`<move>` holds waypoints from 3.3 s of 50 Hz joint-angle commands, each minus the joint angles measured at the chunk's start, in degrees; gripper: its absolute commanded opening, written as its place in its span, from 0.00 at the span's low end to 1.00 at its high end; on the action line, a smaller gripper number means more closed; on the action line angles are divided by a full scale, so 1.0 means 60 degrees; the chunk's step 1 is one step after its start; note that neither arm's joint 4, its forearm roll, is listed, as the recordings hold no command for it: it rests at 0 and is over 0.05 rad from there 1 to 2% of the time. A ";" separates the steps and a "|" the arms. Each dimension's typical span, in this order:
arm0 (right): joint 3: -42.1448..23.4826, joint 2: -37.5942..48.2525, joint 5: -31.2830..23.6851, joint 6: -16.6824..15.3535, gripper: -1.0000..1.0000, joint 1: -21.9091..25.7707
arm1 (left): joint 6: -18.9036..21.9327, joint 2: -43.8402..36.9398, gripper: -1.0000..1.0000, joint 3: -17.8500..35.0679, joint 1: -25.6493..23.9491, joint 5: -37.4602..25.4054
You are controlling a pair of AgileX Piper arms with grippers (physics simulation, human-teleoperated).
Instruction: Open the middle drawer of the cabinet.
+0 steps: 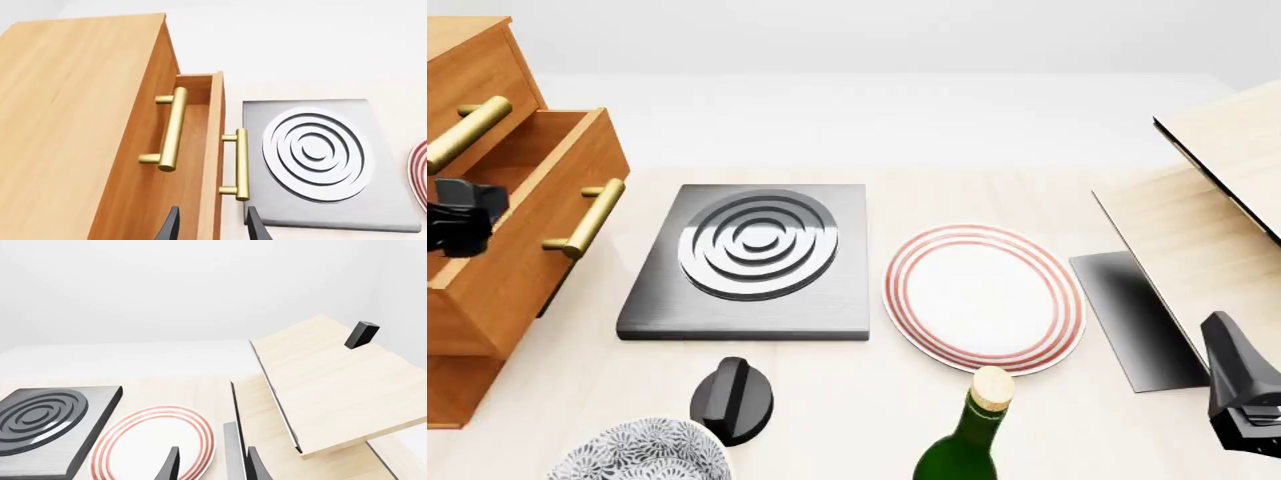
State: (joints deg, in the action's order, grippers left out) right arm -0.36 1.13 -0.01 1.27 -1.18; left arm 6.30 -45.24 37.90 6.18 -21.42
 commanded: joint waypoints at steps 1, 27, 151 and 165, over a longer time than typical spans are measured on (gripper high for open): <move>0.0013 -0.0018 0.0015 -0.0033 1.00 0.0032 | 0.0166 -0.0829 1.00 -0.0490 -0.0242 0.1255; 0.0013 -0.0018 0.0015 -0.0032 1.00 0.0031 | -0.0275 -0.1921 1.00 -0.0998 -0.0390 0.2177; 0.0013 -0.0017 0.0015 -0.0033 1.00 0.0031 | 0.1090 0.2610 1.00 0.0217 -0.5576 0.1082; 0.0013 -0.0016 0.0016 -0.0035 1.00 0.0032 | 0.2210 0.7530 1.00 0.1528 -0.3551 -0.2813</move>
State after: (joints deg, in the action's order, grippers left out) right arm -0.36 1.13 -0.01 1.27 -1.18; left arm 15.90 -17.76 42.54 -19.27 -26.77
